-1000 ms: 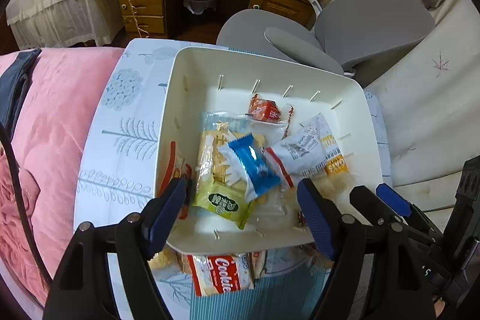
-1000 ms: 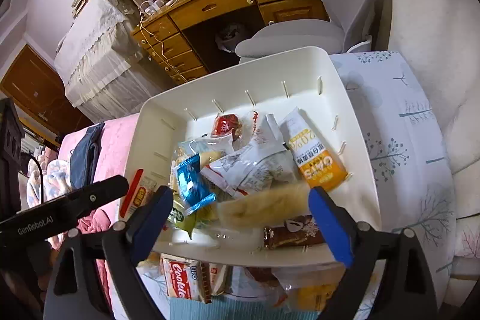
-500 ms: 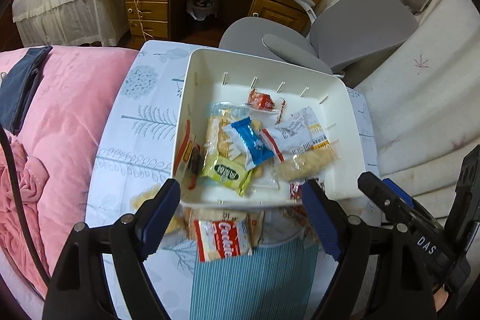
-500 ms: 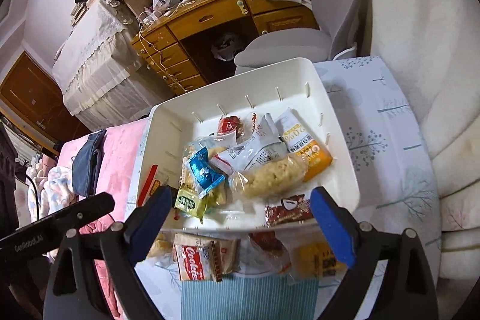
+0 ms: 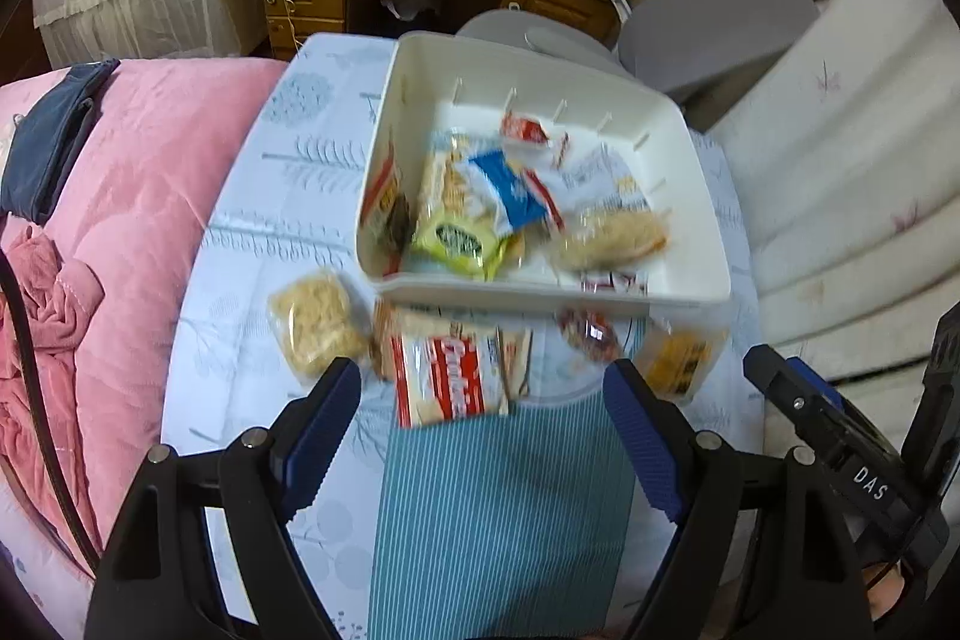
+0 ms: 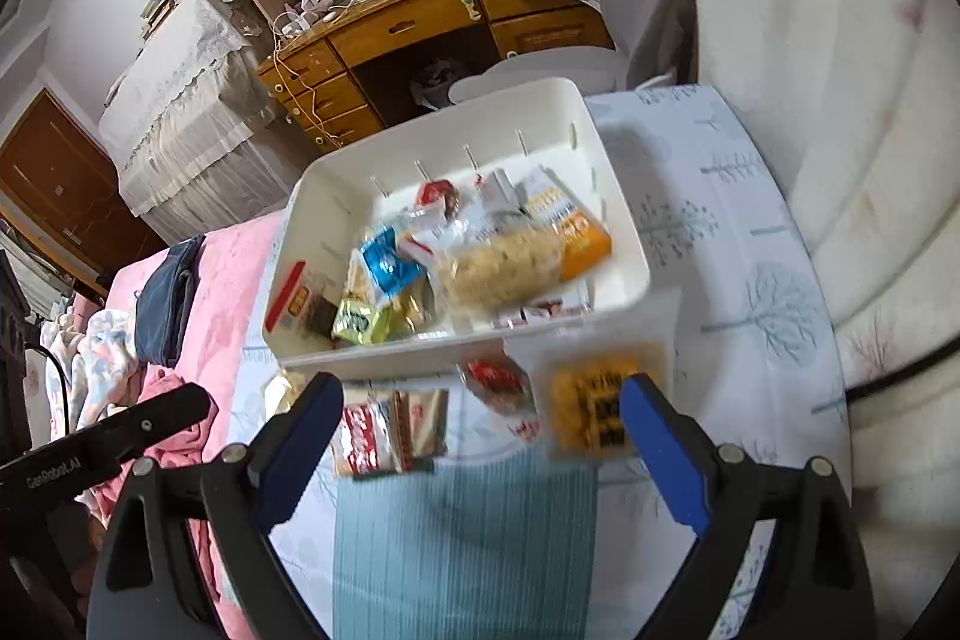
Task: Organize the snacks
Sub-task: 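Grasp the clear bag of yellow puffs with the right tool, then lift the puff bag with the right tool while the left tool grasps the Cookies pack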
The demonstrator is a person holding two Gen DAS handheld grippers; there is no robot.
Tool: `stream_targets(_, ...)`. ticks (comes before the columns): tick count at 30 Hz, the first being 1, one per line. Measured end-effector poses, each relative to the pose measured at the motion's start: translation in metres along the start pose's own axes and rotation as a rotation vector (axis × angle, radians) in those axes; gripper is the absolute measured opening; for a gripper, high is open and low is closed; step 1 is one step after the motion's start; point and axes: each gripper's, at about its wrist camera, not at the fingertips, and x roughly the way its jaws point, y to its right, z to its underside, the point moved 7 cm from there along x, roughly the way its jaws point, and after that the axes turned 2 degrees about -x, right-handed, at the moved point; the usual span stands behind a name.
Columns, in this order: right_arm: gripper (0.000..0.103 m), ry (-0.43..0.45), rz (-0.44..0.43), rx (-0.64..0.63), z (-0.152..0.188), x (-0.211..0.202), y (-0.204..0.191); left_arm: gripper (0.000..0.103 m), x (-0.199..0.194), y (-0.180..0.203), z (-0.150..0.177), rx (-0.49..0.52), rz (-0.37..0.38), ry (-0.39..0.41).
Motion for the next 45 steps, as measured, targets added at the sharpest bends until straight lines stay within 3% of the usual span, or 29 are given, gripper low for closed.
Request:
stream_targets(6,0.094,-0.014,0.022,-0.015,0.028,0.0,0.015,0.082,0.012,0.009,0.031,0.049,0.001,-0.028)
stream_targets(15,0.094,-0.013,0.114,-0.083,0.056,0.009,0.033,0.082,0.047,0.007,0.058,0.109,-0.057,-0.047)
stream_targets(27,0.09,0.007,0.195,-0.122,0.069,0.036,0.062,0.082,0.111,-0.016,0.058,-0.101,-0.083,-0.169)
stream_targets(36,0.09,-0.033,0.217,-0.134,0.065,0.073,0.069,0.082,0.144,-0.024,0.05,-0.146,-0.159,-0.225)
stream_targets(45,0.09,-0.079,0.213,-0.133,0.062,0.102,0.073,0.082,0.174,-0.025,0.037,-0.162,-0.181,-0.269)
